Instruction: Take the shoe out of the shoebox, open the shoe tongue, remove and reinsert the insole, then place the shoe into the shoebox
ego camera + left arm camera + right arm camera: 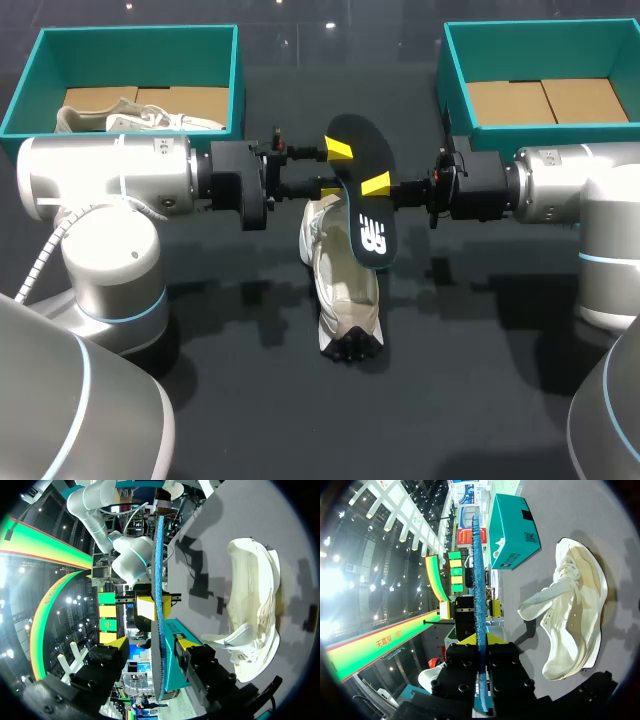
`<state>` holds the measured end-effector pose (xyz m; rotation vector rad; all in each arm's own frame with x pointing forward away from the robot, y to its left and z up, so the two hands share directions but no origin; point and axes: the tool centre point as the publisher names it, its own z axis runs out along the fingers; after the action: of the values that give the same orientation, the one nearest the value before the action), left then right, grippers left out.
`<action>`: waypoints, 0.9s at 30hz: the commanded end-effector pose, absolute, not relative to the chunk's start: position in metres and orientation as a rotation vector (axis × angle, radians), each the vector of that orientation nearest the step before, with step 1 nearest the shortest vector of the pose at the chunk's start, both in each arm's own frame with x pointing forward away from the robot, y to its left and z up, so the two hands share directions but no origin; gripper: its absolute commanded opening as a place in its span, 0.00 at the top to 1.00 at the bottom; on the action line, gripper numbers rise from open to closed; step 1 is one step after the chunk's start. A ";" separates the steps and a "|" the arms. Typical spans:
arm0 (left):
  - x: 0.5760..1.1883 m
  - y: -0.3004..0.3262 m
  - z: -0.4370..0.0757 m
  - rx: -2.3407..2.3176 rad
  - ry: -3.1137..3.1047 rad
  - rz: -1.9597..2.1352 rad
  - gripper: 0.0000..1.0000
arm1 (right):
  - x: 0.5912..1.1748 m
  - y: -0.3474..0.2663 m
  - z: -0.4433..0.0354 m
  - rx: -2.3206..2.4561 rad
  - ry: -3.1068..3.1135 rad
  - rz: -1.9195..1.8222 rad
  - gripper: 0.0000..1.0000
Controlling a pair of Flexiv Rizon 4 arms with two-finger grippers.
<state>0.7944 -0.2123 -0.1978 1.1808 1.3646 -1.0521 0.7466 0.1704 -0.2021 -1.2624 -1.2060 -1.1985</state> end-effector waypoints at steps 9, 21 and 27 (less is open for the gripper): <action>0.801 -0.232 -0.202 1.181 1.357 -1.037 0.55 | 0.746 0.171 -0.203 -1.265 -1.206 -1.200 1.00; 0.798 -0.240 -0.204 1.184 1.350 -1.031 0.64 | 0.744 0.173 -0.203 -1.242 -1.210 -1.215 1.00; 0.797 -0.242 -0.204 1.192 1.353 -1.025 0.76 | 0.744 0.174 -0.203 -1.235 -1.207 -1.217 1.00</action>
<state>0.7968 -0.2382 -0.2039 1.1917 1.3497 -1.0298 0.7437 0.1723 -0.2023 -1.2345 -1.2072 -1.2173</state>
